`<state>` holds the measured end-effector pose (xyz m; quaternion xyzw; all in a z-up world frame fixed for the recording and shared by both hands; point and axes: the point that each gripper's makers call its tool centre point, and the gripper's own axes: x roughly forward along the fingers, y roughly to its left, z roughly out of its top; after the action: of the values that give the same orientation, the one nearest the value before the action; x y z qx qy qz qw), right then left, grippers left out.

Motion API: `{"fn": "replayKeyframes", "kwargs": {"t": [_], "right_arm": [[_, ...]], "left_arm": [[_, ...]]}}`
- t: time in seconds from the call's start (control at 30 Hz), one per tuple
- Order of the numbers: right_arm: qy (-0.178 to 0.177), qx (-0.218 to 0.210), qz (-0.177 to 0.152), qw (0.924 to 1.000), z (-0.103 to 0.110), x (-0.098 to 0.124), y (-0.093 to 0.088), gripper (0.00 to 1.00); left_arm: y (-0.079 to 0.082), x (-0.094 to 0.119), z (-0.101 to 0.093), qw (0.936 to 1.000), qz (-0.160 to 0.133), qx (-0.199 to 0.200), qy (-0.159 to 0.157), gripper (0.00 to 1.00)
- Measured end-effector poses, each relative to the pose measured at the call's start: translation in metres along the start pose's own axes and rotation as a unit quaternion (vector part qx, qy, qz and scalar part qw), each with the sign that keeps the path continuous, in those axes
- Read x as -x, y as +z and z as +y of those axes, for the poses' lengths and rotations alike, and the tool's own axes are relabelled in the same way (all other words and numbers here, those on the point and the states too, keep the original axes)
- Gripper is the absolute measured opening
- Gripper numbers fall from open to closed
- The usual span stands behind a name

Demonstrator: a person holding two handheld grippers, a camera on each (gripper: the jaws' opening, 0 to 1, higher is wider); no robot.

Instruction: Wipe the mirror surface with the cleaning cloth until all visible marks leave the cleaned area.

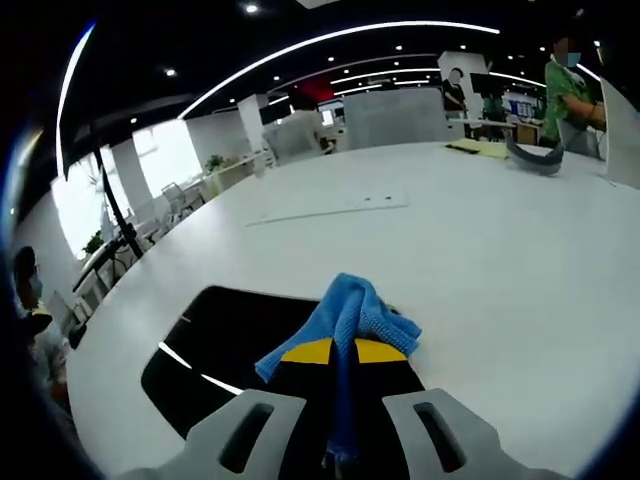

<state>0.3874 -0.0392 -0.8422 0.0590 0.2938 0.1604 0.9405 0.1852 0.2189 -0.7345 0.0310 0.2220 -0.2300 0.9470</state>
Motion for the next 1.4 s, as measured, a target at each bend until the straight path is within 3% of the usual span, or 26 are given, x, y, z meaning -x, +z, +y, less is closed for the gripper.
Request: {"fn": "replayKeyframes", "kwargs": {"t": [0.77,1.4], "right_arm": [[-0.002,0.006,0.008,0.9999,0.005,-0.003,0.0,0.01],[0.027,0.022,0.017,0.9993,0.04,-0.026,0.007,0.01]], "left_arm": [[-0.002,0.004,0.001,1.0,0.0,0.005,0.004,0.83],[-0.008,0.005,0.013,0.9998,0.002,0.013,0.012,0.83]]}}
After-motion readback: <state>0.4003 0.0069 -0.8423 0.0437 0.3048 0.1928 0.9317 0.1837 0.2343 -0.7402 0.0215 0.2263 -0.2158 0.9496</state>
